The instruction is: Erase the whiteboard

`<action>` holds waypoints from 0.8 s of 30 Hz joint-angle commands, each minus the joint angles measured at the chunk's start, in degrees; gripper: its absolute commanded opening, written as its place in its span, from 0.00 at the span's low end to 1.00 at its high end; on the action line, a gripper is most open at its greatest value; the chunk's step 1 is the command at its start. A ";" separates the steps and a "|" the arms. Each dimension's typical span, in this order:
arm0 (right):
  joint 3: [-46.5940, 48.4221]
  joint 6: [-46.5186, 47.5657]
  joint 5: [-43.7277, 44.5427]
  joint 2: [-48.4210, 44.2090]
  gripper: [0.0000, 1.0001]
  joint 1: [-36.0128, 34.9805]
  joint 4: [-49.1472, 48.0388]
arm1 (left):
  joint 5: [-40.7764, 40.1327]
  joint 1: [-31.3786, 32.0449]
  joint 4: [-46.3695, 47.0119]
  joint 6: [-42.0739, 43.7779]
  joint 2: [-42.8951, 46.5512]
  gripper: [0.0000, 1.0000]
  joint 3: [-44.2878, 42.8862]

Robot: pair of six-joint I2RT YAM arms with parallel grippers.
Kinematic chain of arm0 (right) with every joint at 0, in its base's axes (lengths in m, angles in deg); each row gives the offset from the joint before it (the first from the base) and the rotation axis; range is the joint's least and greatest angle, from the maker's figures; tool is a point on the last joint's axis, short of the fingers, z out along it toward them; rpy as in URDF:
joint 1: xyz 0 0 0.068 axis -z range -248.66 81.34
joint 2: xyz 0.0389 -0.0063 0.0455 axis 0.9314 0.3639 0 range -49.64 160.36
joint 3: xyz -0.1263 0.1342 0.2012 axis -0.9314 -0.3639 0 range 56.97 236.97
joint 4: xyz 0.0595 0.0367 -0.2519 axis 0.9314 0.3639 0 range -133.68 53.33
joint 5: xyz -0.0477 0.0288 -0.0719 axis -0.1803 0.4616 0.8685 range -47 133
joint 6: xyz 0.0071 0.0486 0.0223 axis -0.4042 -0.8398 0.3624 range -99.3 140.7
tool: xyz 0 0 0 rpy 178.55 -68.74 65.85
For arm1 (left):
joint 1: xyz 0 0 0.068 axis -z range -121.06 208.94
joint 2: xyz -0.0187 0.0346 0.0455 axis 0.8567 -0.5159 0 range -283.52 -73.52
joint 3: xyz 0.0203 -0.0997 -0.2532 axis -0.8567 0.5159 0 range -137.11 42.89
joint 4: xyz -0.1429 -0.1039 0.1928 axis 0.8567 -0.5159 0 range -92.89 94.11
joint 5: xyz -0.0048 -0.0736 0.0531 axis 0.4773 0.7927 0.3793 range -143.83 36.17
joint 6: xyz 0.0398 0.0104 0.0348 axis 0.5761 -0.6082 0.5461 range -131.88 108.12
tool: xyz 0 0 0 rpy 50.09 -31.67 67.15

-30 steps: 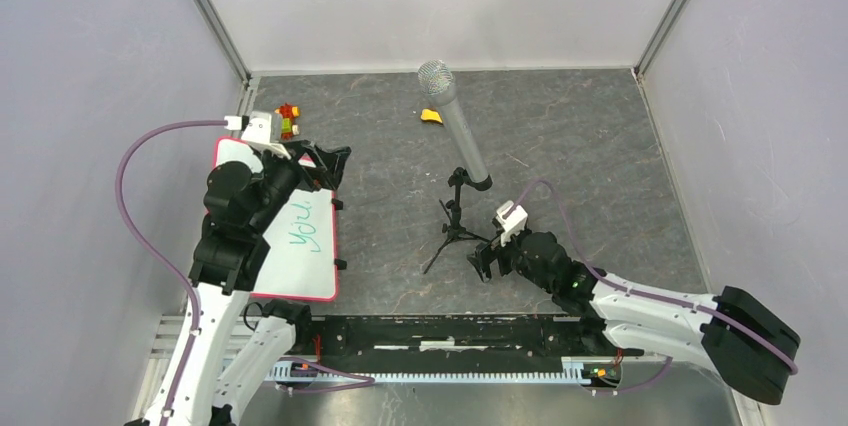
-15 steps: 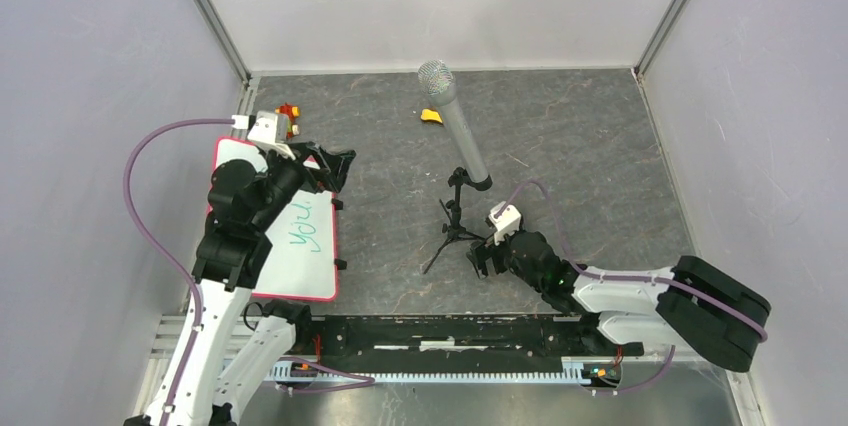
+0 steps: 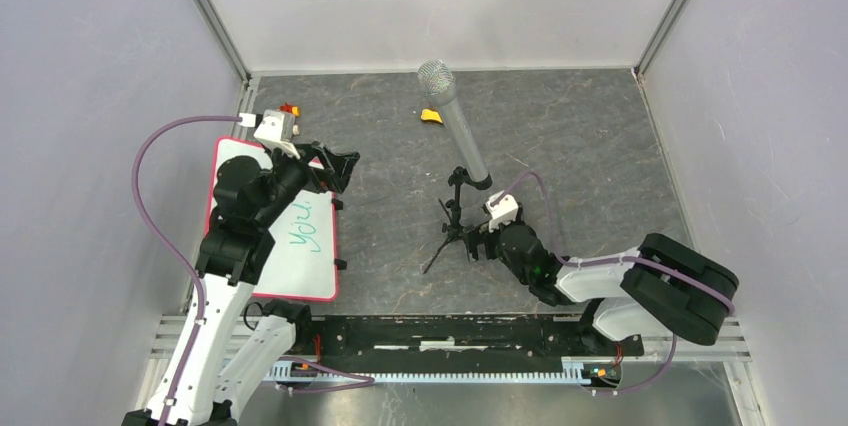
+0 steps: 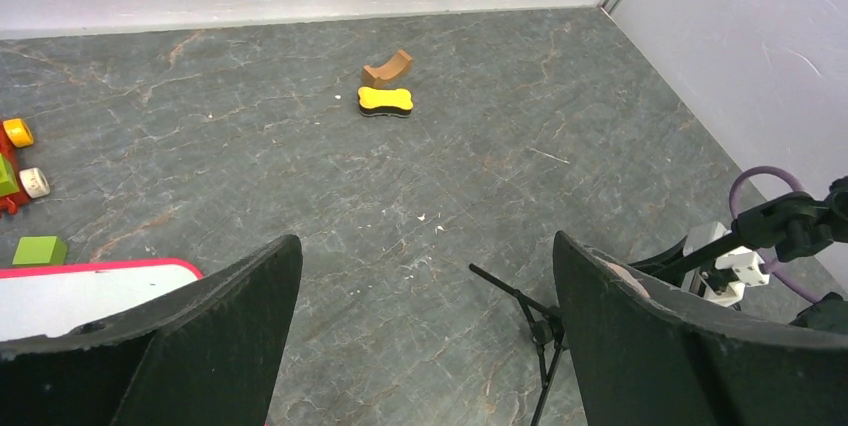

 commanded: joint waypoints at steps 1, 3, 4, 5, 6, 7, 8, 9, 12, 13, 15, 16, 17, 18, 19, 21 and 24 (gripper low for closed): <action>2.78 0.47 5.93 3.44 0.98 -0.12 -7.82 | 1.54 0.07 2.01 2.27 0.20 1.00 0.13; 4.16 0.56 6.74 5.23 0.98 -0.15 -7.81 | 1.57 0.14 2.08 2.27 0.48 1.00 0.14; 4.88 0.58 7.13 6.15 0.98 -0.12 -7.94 | 1.47 0.25 2.09 2.25 0.64 1.00 0.14; 5.57 0.56 7.80 7.09 0.98 -0.13 -8.03 | 1.36 0.42 2.09 2.25 0.61 1.00 0.18; 5.96 0.48 8.55 7.88 0.98 -0.05 -8.43 | 1.36 0.56 2.05 2.27 0.72 1.00 0.22; 6.30 0.57 8.93 8.84 0.98 -0.12 -9.08 | 1.36 0.68 2.05 2.27 0.81 1.00 0.23; 6.40 0.86 9.24 9.69 0.98 -0.08 -10.29 | 1.30 0.74 2.08 2.22 0.85 1.00 0.23; 6.75 1.32 9.66 10.83 0.98 -0.06 -11.09 | 1.19 0.86 2.01 2.27 0.96 1.00 0.23; 8.27 2.05 10.40 13.83 0.98 0.01 -12.29 | 0.92 1.11 2.01 2.36 1.30 1.00 0.30; 8.71 2.39 10.45 14.51 0.98 0.05 -12.99 | 0.80 1.15 2.01 2.36 1.35 1.00 0.27; 9.83 3.06 10.91 16.20 0.98 0.14 -13.86 | 0.46 1.31 1.88 2.49 1.53 1.00 0.25; 10.83 3.35 11.55 17.12 0.98 0.24 -13.65 | 0.36 1.40 1.84 2.53 1.56 1.00 0.19; 11.93 3.57 12.06 17.98 0.98 0.34 -13.14 | 0.15 1.48 1.76 2.61 1.66 1.00 0.23; 12.96 3.67 12.30 18.95 0.98 0.64 -12.47 | 0.17 1.57 1.75 2.62 1.85 1.00 0.23; 14.11 3.89 12.44 19.84 0.98 0.92 -11.95 | 0.13 1.65 1.79 2.63 1.97 1.00 0.22; 15.92 3.79 12.37 21.38 0.98 1.58 -11.22 | -0.03 1.75 1.83 2.62 2.39 1.00 0.36; 18.29 2.97 10.42 23.01 0.98 3.14 -10.55 | -0.33 1.84 1.83 2.77 3.08 1.00 0.40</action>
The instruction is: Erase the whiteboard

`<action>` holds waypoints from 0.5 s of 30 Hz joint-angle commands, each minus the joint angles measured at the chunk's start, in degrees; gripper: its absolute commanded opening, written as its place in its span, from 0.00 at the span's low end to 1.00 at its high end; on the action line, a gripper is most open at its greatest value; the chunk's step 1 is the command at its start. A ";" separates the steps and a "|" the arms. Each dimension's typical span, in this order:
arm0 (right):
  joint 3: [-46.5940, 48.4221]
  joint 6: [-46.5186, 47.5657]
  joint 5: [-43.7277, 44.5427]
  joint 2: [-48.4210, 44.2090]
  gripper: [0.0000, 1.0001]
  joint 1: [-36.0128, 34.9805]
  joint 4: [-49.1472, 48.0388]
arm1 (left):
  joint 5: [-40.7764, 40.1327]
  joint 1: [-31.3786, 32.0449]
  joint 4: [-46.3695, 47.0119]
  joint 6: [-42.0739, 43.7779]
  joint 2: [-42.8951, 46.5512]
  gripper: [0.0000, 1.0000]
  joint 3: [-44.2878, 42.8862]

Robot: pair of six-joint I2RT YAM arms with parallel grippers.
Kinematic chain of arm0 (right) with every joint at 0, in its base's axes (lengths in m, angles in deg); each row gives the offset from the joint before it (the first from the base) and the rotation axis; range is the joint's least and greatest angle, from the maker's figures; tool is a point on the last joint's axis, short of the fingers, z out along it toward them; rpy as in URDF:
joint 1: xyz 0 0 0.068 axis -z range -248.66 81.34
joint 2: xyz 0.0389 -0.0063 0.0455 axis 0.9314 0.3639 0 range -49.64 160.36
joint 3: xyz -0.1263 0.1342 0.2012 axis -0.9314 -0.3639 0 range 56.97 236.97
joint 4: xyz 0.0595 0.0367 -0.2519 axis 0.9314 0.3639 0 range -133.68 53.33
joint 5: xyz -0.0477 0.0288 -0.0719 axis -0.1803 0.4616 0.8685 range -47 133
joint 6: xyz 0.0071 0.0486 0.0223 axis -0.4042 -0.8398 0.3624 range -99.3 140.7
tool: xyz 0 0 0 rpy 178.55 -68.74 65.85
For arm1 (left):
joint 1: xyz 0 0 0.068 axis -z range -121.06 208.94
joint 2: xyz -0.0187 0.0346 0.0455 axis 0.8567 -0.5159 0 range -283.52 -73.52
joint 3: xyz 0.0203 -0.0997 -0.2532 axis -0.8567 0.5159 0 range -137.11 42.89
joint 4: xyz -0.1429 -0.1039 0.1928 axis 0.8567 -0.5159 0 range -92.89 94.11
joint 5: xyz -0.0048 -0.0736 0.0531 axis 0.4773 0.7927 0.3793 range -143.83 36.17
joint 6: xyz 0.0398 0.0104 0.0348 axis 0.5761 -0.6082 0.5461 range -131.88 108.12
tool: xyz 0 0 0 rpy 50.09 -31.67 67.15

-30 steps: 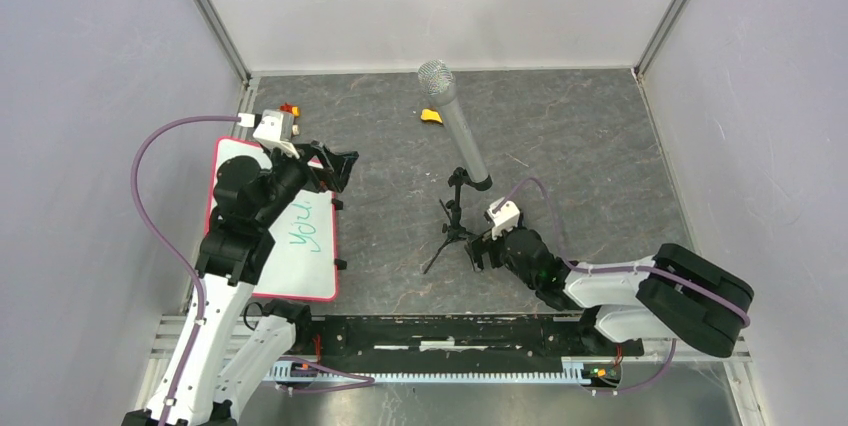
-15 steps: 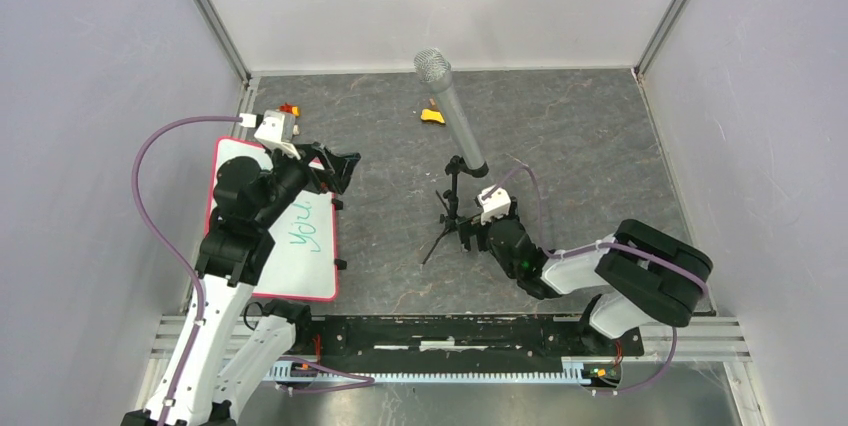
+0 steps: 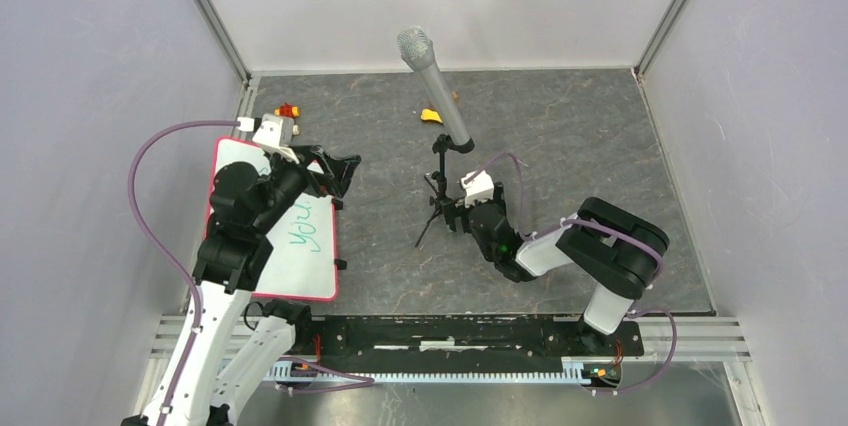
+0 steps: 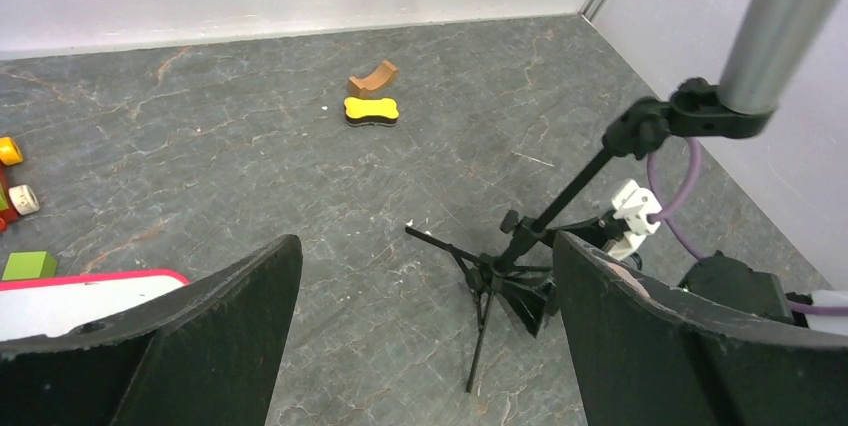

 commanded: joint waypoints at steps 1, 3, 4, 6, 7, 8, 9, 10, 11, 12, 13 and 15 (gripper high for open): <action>4.58 -0.14 -0.37 2.68 0.98 2.37 0.16 | -0.61 0.35 1.83 2.77 1.44 1.00 0.29; 6.81 -0.70 -1.23 4.12 0.98 3.51 1.63 | -1.10 0.52 1.83 2.93 1.75 1.00 0.38; 8.11 -0.80 -1.62 4.91 0.98 4.08 2.40 | -1.34 0.70 1.75 2.90 1.88 1.00 0.38; 10.43 -0.87 -2.20 6.28 0.98 4.92 3.73 | -1.65 1.08 1.75 3.04 2.02 1.00 0.38; 11.58 -0.72 -2.36 6.87 0.98 5.22 4.31 | -1.67 1.26 1.74 3.04 2.06 1.00 0.38; 12.75 -0.61 -2.37 7.60 0.98 5.60 4.77 | -1.75 1.46 1.76 3.06 2.05 1.00 0.45; 14.02 -0.58 -2.43 8.20 0.98 5.94 5.25 | -1.72 1.64 1.74 3.04 2.13 1.00 0.46; 15.04 -0.54 -2.45 8.95 0.98 6.33 5.73 | -1.84 1.79 1.75 3.12 2.18 1.00 0.45; 16.16 -0.71 -2.54 9.66 0.98 6.75 6.36 | -1.93 1.93 1.75 3.12 2.15 1.00 0.46; 17.20 -0.91 -2.79 10.19 0.98 7.10 6.85 | -2.02 1.97 1.74 3.19 2.19 1.00 0.47; 18.27 -0.97 -3.12 10.83 0.98 7.54 7.30 | -2.14 2.19 1.66 3.21 2.25 1.00 0.46; 21.42 -2.73 -5.17 12.38 0.98 8.72 10.93 | -2.44 2.45 1.68 3.22 2.27 1.00 0.42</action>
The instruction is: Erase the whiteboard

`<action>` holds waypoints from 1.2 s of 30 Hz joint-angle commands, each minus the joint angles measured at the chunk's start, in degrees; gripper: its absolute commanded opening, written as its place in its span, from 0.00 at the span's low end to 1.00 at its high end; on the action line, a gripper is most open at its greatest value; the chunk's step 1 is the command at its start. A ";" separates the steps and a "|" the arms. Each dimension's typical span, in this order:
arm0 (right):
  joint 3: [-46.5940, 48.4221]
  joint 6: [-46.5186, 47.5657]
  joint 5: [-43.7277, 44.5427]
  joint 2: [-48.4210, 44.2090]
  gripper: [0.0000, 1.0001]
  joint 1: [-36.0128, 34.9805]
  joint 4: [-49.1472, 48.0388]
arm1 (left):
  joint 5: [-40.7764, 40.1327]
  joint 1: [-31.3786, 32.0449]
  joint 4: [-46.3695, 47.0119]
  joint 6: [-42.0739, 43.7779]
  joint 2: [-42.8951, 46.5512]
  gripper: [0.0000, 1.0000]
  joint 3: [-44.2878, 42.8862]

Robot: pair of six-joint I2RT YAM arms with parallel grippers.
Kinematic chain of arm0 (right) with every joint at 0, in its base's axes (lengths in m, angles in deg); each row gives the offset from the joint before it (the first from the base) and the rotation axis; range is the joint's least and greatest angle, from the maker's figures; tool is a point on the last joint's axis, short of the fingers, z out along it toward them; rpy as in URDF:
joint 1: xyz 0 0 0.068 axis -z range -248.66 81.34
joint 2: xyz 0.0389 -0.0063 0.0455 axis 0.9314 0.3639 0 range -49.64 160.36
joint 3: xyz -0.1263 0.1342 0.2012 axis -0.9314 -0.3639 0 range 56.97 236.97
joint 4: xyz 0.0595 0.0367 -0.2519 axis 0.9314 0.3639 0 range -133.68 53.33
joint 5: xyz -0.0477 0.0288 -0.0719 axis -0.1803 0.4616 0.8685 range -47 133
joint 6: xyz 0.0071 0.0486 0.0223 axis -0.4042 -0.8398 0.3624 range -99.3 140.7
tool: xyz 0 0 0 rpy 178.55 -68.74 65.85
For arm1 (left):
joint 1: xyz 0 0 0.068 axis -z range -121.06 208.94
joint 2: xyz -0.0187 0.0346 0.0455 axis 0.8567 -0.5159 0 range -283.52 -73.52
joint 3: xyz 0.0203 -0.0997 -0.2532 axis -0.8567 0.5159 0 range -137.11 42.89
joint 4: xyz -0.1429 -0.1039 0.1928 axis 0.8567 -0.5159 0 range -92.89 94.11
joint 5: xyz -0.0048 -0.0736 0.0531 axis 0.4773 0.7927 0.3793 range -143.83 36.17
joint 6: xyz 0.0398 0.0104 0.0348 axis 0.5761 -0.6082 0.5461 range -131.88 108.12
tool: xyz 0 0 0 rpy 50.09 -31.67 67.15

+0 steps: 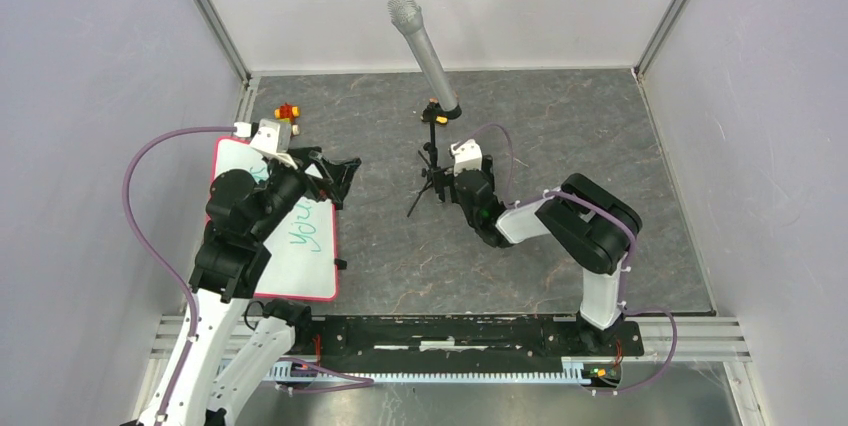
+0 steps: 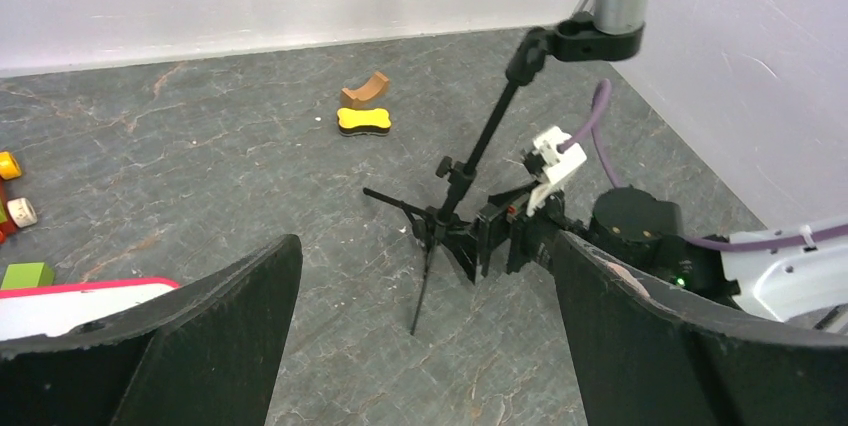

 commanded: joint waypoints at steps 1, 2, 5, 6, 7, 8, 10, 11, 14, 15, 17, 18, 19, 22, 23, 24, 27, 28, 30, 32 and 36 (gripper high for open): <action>6.96 -3.19 -3.18 3.27 0.98 2.21 5.90 | -1.03 0.75 1.57 3.21 0.39 1.00 0.21; 8.19 -4.11 -3.52 4.05 0.98 2.53 7.21 | -1.07 0.86 1.59 3.23 0.35 1.00 0.28; 9.99 -4.75 -4.29 5.14 0.98 2.78 8.78 | -1.28 1.10 1.57 3.30 0.41 1.00 0.29; 10.90 -4.95 -4.25 5.66 0.98 2.82 9.90 | -1.32 1.23 1.57 3.30 0.44 1.00 0.29; 11.94 -5.17 -4.25 6.11 0.98 2.91 11.38 | -1.38 1.32 1.57 3.30 0.38 1.00 0.29; 13.38 -5.49 -4.19 6.74 0.98 3.00 12.79 | -1.40 1.40 1.58 3.30 0.37 1.00 0.29; 15.47 -6.31 -3.85 7.48 0.98 3.32 15.56 | -1.40 1.50 1.57 3.30 0.33 1.00 0.29; 16.07 -6.44 -3.88 7.60 0.98 3.35 16.59 | -1.41 1.59 1.57 3.28 0.30 1.00 0.31; 16.69 -5.43 -4.69 6.94 0.98 3.36 17.74 | -1.37 1.76 1.57 3.22 0.21 1.00 0.38; 16.60 -5.19 -5.08 6.32 0.98 3.35 18.18 | -1.37 1.77 1.57 3.21 0.05 1.00 0.37; 15.87 -4.06 -6.35 4.24 0.98 3.26 18.88 | -1.36 1.77 1.57 3.21 -0.09 1.00 0.38; 15.71 -3.51 -7.15 3.39 0.98 3.29 19.79 | -1.34 1.81 1.57 3.19 -0.18 1.00 0.44; 15.79 -3.25 -7.90 2.32 0.98 3.29 21.03 | -1.30 1.85 1.57 3.13 -0.38 1.00 0.47; 15.69 -1.71 -9.97 -0.63 0.98 3.20 25.56 | -1.39 1.84 1.64 3.08 -0.94 1.00 0.48; 15.04 -1.13 -10.82 -1.96 0.98 3.18 26.53 | -1.44 1.85 1.57 3.12 -1.06 1.00 0.47; 13.98 -0.43 -11.55 -3.47 0.98 3.11 26.85 | -1.58 1.85 1.49 3.13 -1.30 1.00 0.39; 9.63 1.02 -12.55 -8.18 0.98 3.02 27.01 | -1.96 1.78 1.23 3.21 -1.71 1.00 0.29; 7.56 1.89 -14.00 -10.20 0.98 2.93 26.31 | -2.10 1.80 1.22 3.18 -1.87 1.00 0.29; 3.77 3.49 -18.15 -12.86 0.98 2.76 24.03 | -2.19 1.83 1.13 3.14 -2.22 1.00 0.29; -0.15 5.02 -24.60 -14.33 0.98 2.27 20.08 | -2.22 1.77 1.13 3.05 -2.58 1.00 0.27; -5.32 8.83 -35.94 -14.27 0.98 -1.86 12.48 | -2.95 1.76 0.70 3.21 -3.41 1.00 0.03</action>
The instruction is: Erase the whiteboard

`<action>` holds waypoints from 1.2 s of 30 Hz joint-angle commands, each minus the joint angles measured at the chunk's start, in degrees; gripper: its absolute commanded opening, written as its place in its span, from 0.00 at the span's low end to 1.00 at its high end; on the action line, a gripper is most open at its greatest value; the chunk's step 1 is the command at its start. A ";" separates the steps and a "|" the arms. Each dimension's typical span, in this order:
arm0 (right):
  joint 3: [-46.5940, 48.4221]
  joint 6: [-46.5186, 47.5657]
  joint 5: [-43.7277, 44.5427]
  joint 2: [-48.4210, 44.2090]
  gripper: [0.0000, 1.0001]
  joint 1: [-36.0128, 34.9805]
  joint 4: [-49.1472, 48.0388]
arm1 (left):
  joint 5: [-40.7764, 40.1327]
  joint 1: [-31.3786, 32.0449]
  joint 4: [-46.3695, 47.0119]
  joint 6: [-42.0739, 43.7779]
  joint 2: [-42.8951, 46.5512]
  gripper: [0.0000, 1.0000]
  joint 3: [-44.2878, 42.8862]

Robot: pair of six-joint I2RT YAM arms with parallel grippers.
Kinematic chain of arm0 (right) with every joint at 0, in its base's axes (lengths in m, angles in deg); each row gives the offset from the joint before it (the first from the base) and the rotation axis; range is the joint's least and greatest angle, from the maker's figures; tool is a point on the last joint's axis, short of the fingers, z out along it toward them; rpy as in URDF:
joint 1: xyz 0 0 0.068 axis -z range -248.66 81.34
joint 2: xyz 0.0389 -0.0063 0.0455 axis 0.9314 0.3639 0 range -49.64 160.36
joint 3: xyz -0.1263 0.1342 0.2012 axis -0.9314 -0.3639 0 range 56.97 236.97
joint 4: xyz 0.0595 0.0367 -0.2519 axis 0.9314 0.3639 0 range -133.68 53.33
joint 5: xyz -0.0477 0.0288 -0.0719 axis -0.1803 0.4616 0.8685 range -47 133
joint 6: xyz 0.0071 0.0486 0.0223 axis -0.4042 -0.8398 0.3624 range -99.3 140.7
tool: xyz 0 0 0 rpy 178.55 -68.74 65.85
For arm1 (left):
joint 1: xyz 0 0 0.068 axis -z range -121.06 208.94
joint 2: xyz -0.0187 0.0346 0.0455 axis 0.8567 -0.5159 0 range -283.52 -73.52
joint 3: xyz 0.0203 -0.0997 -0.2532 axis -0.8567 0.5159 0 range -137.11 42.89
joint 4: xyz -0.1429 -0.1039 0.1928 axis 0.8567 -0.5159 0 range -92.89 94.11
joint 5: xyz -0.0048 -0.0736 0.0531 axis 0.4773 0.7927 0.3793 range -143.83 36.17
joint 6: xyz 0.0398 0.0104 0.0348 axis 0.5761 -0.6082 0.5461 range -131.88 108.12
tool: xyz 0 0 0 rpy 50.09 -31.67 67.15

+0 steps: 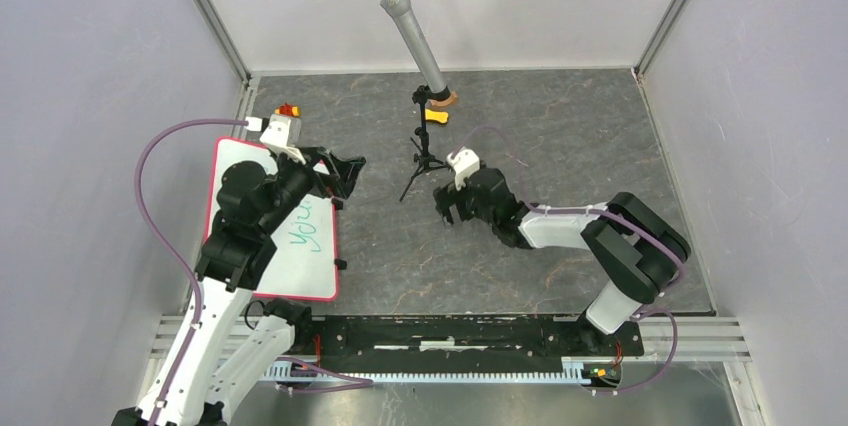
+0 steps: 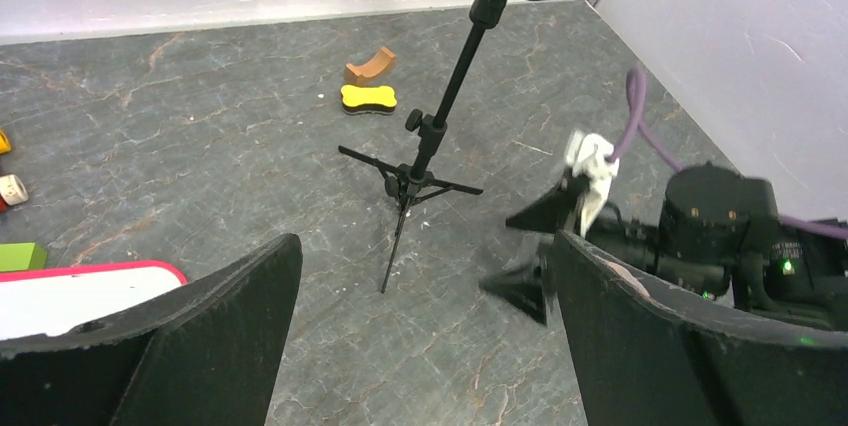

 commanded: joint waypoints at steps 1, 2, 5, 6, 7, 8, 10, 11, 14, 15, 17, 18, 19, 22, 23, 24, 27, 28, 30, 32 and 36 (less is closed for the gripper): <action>-3.92 7.31 -13.96 0.23 0.98 -6.23 -8.77 | -1.43 0.17 0.78 3.21 -0.65 1.00 -0.01; -3.77 9.69 -13.95 0.61 0.98 -8.36 -9.09 | -1.51 0.17 0.73 3.21 -0.61 1.00 -0.01; -1.62 14.85 -14.20 2.71 0.98 -14.73 -9.91 | -1.77 0.17 0.65 3.22 -0.40 1.00 0.03; -0.30 15.75 -14.66 4.07 0.98 -16.10 -10.20 | -2.01 0.17 0.66 3.21 -0.33 1.00 0.00; 1.37 16.31 -15.35 5.76 0.98 -17.42 -10.43 | -2.18 0.15 0.59 3.26 -0.18 1.00 0.07; 2.80 16.46 -15.58 7.23 0.98 -18.44 -10.75 | -2.31 0.17 0.57 3.30 0.02 1.00 0.07; 6.24 16.18 -15.87 10.88 0.98 -19.63 -11.17 | -2.49 0.17 0.59 3.34 0.19 1.00 0.16; 8.19 15.92 -16.26 12.46 0.98 -19.94 -11.19 | -2.47 0.17 0.64 3.30 0.29 1.00 0.16; 13.39 15.33 -18.39 17.13 0.93 -21.02 -11.10 | -2.11 0.17 0.71 3.15 0.15 1.00 0.19; 14.71 15.41 -19.11 18.64 0.91 -21.50 -11.11 | -1.89 0.15 0.73 3.06 0.08 1.00 0.16; 17.42 15.65 -20.20 20.92 0.89 -22.38 -11.34 | -1.50 0.17 0.82 2.91 0.02 1.00 0.19; 18.34 15.80 -20.55 21.82 0.88 -22.84 -11.45 | -1.32 0.16 0.87 2.82 0.01 1.00 0.12; 19.36 16.12 -20.66 22.76 0.88 -23.25 -11.37 | -1.23 0.17 0.91 2.77 0.08 1.00 0.19; 21.52 16.86 -19.85 24.87 0.87 -24.46 -11.29 | -1.04 0.26 0.95 2.74 0.22 1.00 0.25; 22.30 17.04 -19.60 25.50 0.88 -24.63 -10.98 | -0.97 0.26 1.01 2.69 0.26 1.00 0.25; 23.16 17.29 -19.61 26.32 0.88 -24.73 -10.77 | -1.01 0.24 1.00 2.68 0.24 1.00 0.25; 25.11 17.89 -19.77 28.00 0.88 -25.09 -10.35 | -1.00 0.33 1.04 2.69 0.05 1.00 0.23; 25.61 17.87 -20.01 28.57 0.88 -25.09 -10.31 | -1.01 0.34 1.00 2.69 0.03 1.00 0.24; 26.56 18.32 -20.48 29.32 0.85 -25.16 -9.97 | -1.02 0.30 1.00 2.71 0.00 1.00 0.25; 26.80 18.90 -20.53 29.61 0.81 -25.42 -10.04 | -0.99 0.30 1.01 2.62 -0.19 1.00 0.25; 26.64 19.72 -20.72 29.61 0.68 -25.84 -10.14 | -1.00 0.35 1.09 2.52 -0.73 1.00 0.25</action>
